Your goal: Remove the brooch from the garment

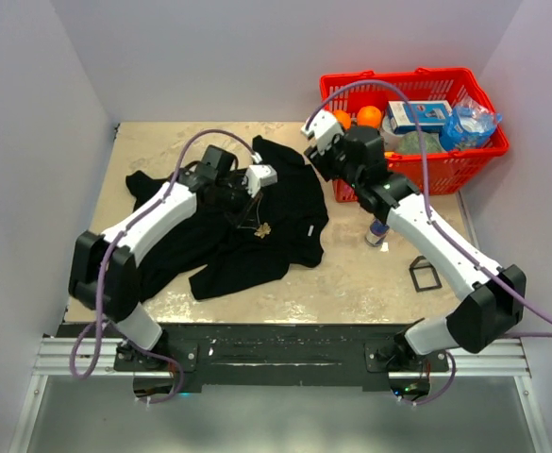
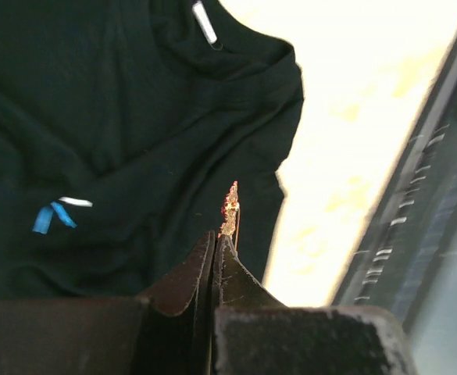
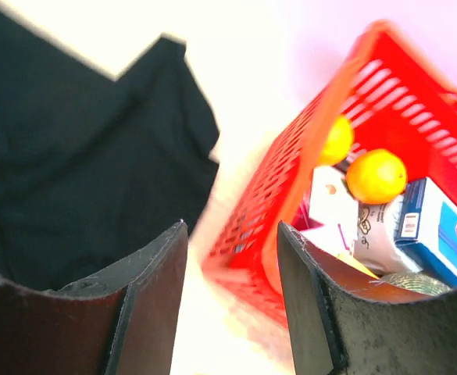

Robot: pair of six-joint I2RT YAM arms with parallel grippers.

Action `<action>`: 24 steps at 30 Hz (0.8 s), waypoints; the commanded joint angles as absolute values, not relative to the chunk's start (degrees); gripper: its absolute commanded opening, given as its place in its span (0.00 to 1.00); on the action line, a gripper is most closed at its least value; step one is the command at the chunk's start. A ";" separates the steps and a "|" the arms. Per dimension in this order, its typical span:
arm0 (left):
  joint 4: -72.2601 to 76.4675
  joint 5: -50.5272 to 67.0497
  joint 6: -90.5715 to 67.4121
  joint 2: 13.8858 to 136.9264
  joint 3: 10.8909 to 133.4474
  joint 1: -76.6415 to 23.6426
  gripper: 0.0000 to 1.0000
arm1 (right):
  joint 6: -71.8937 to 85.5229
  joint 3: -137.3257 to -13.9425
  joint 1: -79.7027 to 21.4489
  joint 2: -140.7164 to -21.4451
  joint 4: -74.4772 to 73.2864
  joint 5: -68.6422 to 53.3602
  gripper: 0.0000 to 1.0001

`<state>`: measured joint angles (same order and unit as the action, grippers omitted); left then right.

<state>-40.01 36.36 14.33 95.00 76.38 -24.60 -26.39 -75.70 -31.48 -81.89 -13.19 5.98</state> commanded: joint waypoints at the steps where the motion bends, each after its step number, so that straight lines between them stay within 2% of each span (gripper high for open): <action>1: -30.53 22.81 29.07 87.02 68.85 -31.44 0.00 | -13.55 -79.89 -31.73 -83.92 -16.52 2.65 0.53; 4: -25.95 14.11 33.56 84.12 63.22 -36.10 0.00 | -8.97 -80.42 -31.64 -87.09 -19.15 0.10 0.56; 6: -22.69 9.87 34.71 82.27 58.31 -38.57 0.00 | -8.18 -78.50 -31.64 -87.45 -17.94 -5.87 0.58; 11: -11.70 -2.45 38.14 78.58 49.15 -42.10 0.00 | -3.53 -78.05 -31.73 -90.26 -17.41 -14.23 0.56; 20: -10.11 -3.69 37.80 74.80 42.19 -44.12 0.00 | 1.23 -73.13 -32.17 -89.92 -13.71 -18.72 0.56; 24: -12.30 -3.16 35.17 74.18 40.78 -46.14 0.07 | 0.88 -69.10 -32.25 -87.55 -11.78 -18.11 0.56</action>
